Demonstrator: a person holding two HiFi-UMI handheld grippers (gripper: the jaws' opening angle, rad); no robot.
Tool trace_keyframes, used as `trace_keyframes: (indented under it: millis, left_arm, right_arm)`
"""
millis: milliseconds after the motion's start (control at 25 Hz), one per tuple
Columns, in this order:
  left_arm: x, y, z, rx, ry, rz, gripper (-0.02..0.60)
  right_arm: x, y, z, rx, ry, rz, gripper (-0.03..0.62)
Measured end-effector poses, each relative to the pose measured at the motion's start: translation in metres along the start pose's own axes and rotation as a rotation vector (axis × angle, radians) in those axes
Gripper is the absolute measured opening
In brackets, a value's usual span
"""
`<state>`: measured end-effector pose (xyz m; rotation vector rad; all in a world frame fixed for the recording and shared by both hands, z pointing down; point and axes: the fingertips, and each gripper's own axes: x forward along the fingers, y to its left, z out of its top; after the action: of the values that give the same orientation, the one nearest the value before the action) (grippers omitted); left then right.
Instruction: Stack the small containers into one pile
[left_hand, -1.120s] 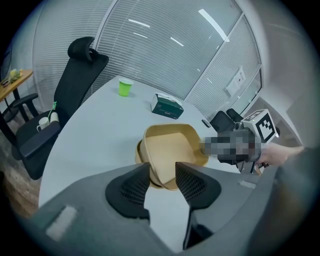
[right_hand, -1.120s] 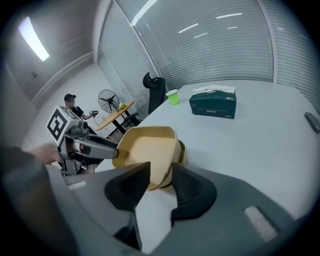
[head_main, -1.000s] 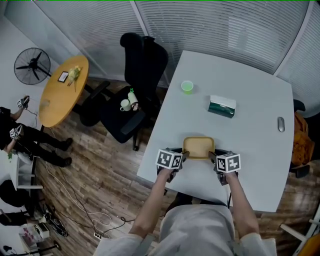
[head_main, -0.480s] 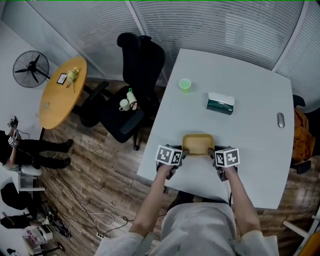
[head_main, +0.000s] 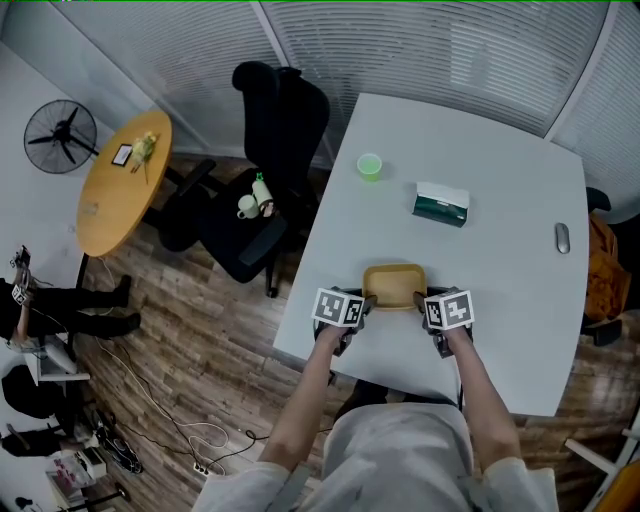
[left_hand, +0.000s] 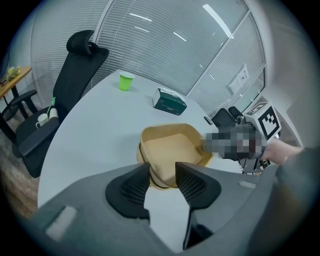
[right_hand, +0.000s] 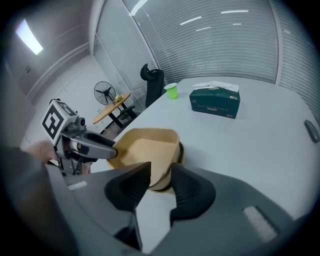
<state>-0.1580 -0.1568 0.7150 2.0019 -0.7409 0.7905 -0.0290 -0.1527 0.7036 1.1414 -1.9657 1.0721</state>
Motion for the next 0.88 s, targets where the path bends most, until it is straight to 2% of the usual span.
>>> trace_keyframes:
  millis: [400, 520, 680, 800, 880]
  left_arm:
    - [0.005, 0.003, -0.007, -0.014, 0.021, -0.009, 0.167]
    - [0.001, 0.006, -0.002, -0.022, -0.017, -0.001, 0.191]
    - [-0.004, 0.012, 0.011, -0.017, -0.061, 0.014, 0.19]
    - [-0.006, 0.011, 0.016, -0.002, -0.08, 0.016, 0.189]
    - [-0.005, 0.007, 0.017, 0.015, -0.085, 0.012, 0.189]
  right_arm:
    - [0.008, -0.003, -0.014, 0.023, 0.025, -0.025, 0.12]
    - [0.003, -0.006, -0.011, 0.019, -0.007, -0.026, 0.126]
    - [-0.006, -0.015, 0.002, 0.041, -0.09, -0.032, 0.124]
    - [-0.007, -0.008, 0.01, 0.038, -0.145, 0.001, 0.11]
    - [-0.005, -0.003, 0.009, 0.03, -0.142, 0.017, 0.106]
